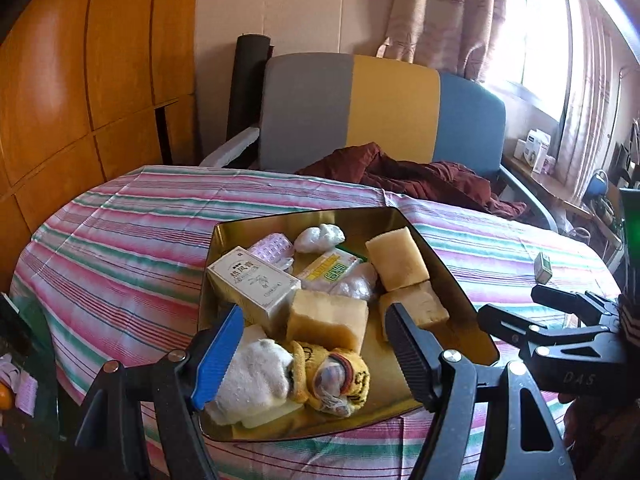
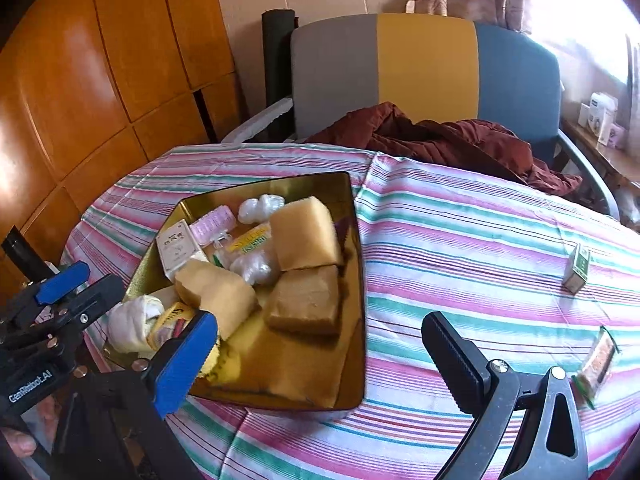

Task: Organize objects
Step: 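Withdraw both grippers from the tray toward the remaining items, then grasp the green essential-oil box with the left gripper while the right grasps the cracker bar, then carry the green box and cracker bar over the gold tray and open both grippers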

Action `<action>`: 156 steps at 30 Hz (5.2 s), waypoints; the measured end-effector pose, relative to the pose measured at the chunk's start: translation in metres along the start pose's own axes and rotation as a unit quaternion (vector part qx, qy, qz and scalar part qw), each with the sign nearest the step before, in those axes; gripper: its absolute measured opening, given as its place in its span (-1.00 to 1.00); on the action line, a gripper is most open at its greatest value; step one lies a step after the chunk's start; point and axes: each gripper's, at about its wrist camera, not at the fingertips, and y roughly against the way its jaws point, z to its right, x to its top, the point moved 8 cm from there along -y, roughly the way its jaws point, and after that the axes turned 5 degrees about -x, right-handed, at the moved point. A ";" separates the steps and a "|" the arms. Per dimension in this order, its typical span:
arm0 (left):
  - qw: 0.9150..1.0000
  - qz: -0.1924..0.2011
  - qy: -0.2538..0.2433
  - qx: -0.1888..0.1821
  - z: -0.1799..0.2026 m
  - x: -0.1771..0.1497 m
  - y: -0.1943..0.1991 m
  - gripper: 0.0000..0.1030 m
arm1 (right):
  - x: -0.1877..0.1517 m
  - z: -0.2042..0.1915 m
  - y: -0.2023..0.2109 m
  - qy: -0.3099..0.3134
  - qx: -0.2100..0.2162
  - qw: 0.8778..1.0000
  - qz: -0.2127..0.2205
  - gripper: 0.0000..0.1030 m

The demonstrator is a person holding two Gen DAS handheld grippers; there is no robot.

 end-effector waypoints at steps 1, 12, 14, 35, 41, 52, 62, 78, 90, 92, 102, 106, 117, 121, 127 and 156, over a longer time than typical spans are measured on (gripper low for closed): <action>1.000 -0.002 -0.004 0.000 0.002 -0.001 0.000 0.43 | -0.001 0.004 0.001 -0.003 -0.002 1.000 -0.001 0.99; 0.998 -0.008 -0.063 -0.006 0.038 -0.005 -0.002 0.43 | -0.018 0.073 0.003 -0.058 -0.047 0.997 -0.019 0.99; 0.997 -0.010 -0.072 -0.012 0.046 -0.005 -0.003 0.43 | -0.022 0.089 0.004 -0.074 -0.058 0.995 -0.026 0.99; 0.989 -0.022 -0.139 -0.045 0.107 -0.003 -0.012 0.43 | -0.053 0.261 0.022 -0.220 -0.169 0.956 -0.093 0.99; 0.987 -0.035 -0.138 -0.068 0.119 -0.004 -0.021 0.42 | -0.074 0.313 0.023 -0.272 -0.189 0.936 -0.121 0.99; 0.980 -0.052 -0.164 -0.099 0.156 -0.007 -0.034 0.42 | -0.091 0.345 -0.002 -0.329 -0.175 0.918 -0.136 0.99; 0.971 -0.069 -0.184 -0.133 0.203 0.001 -0.058 0.42 | -0.088 0.330 -0.031 -0.206 -0.228 0.937 -0.166 -0.07; 0.939 -0.133 -0.214 -0.234 0.333 0.014 -0.144 0.25 | -0.100 0.349 -0.008 -0.207 -0.238 0.929 -0.195 -0.10; 0.914 -0.164 -0.246 -0.277 0.421 0.011 -0.215 0.12 | -0.103 0.350 -0.003 -0.213 -0.229 0.929 -0.199 -0.07; 0.912 -0.167 -0.256 -0.273 0.434 0.009 -0.228 0.07 | -0.104 0.349 -0.002 -0.215 -0.225 0.929 -0.199 -0.05; 0.908 -0.214 -0.250 -0.259 0.452 -0.004 -0.279 -0.41 | -0.109 0.350 0.003 -0.206 -0.220 0.932 -0.199 -0.06; 0.913 -0.214 -0.245 -0.246 0.423 -0.011 -0.261 -0.41 | -0.110 0.349 0.007 -0.202 -0.215 0.935 -0.196 -0.13; 0.945 -0.191 -0.199 -0.179 0.315 -0.052 -0.186 -0.41 | -0.105 0.328 0.012 -0.183 -0.167 0.952 -0.177 -0.13; 0.949 -0.182 -0.195 -0.170 0.295 -0.064 -0.166 -0.41 | -0.109 0.308 0.010 -0.148 -0.151 0.962 -0.175 -0.13; 0.951 -0.179 -0.191 -0.163 0.285 -0.072 -0.153 -0.41 | -0.111 0.276 0.011 -0.112 -0.138 0.969 -0.169 -0.13; 0.982 -0.047 -0.138 -0.119 0.184 -0.009 -0.032 -0.41 | -0.059 0.211 -0.034 -0.056 -0.048 0.992 -0.105 -0.14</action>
